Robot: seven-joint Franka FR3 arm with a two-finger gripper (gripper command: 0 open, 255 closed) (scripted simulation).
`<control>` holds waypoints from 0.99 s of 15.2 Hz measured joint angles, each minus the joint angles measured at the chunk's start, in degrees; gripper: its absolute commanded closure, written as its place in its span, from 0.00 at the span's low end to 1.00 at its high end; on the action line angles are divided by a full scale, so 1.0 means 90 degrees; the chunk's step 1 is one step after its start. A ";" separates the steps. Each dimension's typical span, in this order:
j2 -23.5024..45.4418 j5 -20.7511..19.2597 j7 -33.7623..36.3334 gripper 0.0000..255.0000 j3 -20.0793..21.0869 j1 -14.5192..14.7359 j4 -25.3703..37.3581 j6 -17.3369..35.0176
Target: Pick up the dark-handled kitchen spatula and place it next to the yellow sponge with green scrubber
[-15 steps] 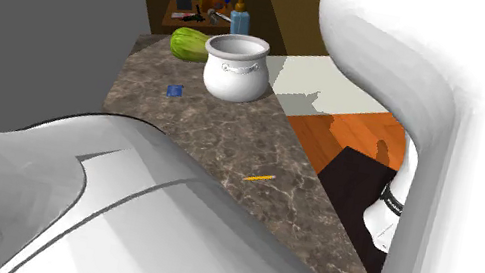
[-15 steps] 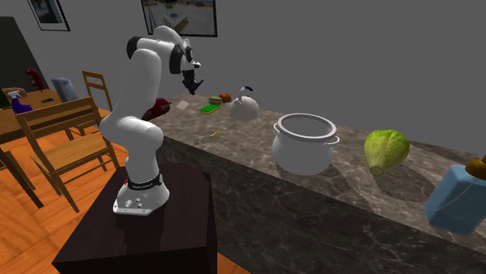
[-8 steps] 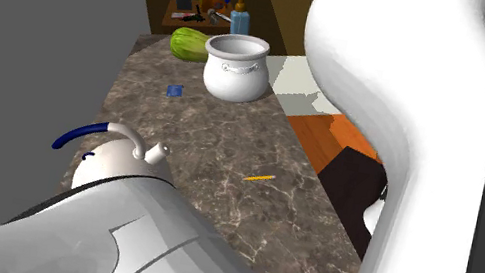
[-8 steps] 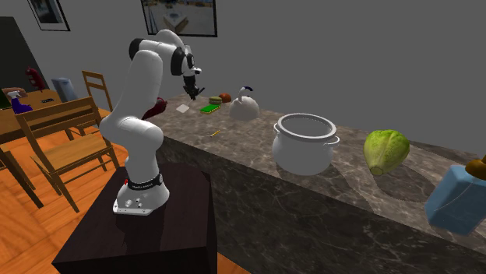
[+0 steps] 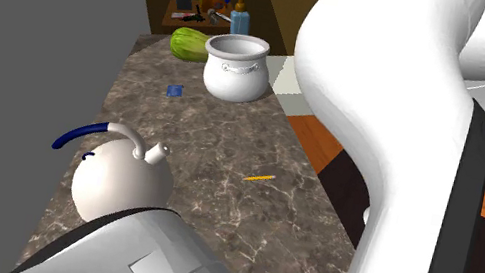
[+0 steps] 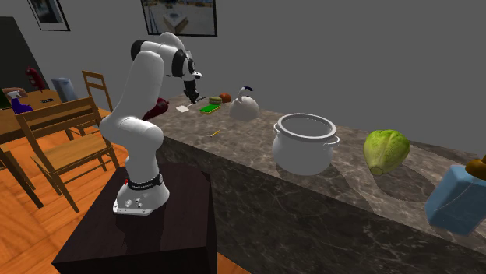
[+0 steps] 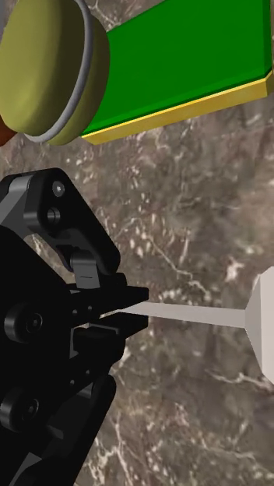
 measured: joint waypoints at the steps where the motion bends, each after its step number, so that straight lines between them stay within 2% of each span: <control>1: 0.0004 -0.0002 0.0000 1.00 -0.0001 0.0001 0.0001 0.0004; 4: 0.0008 -0.0003 0.0000 1.00 -0.0002 0.0001 0.0001 0.0008; 5: 0.0008 -0.0003 0.0000 0.00 -0.0002 0.0001 0.0001 0.0008; 11: 0.0008 -0.0003 0.0000 0.00 -0.0002 0.0001 0.0001 0.0008; 15: -0.0303 0.0154 -0.0086 0.00 0.0102 -0.0044 0.0174 -0.0443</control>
